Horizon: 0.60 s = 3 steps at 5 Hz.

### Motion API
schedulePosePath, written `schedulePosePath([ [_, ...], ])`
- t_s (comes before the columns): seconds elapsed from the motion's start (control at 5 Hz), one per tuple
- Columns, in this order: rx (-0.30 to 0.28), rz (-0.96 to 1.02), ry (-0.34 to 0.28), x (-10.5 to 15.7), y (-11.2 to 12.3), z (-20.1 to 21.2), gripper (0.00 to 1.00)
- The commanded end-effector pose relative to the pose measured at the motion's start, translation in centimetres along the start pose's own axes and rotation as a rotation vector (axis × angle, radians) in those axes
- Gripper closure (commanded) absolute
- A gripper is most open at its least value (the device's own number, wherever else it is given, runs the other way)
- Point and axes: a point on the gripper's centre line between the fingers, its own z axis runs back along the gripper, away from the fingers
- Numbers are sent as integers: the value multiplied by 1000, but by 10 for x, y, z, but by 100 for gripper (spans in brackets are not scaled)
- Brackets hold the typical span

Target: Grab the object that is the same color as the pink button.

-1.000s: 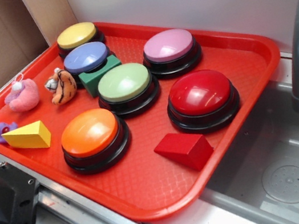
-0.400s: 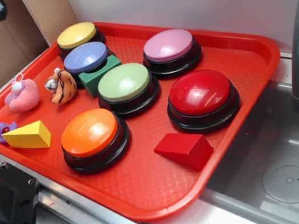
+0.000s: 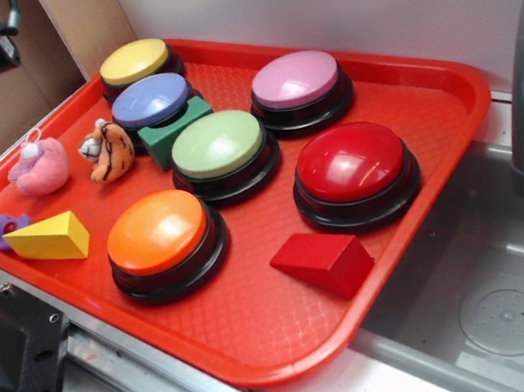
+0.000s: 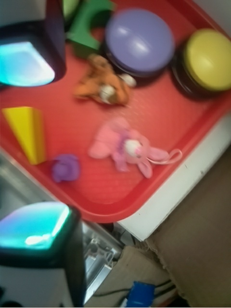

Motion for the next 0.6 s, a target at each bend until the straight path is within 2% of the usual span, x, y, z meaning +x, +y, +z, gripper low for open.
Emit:
schedulePosePath([
  [0.0, 31, 164, -33, 18, 20, -46, 0],
  [0.4, 38, 207, 2, 28, 10, -80, 0],
])
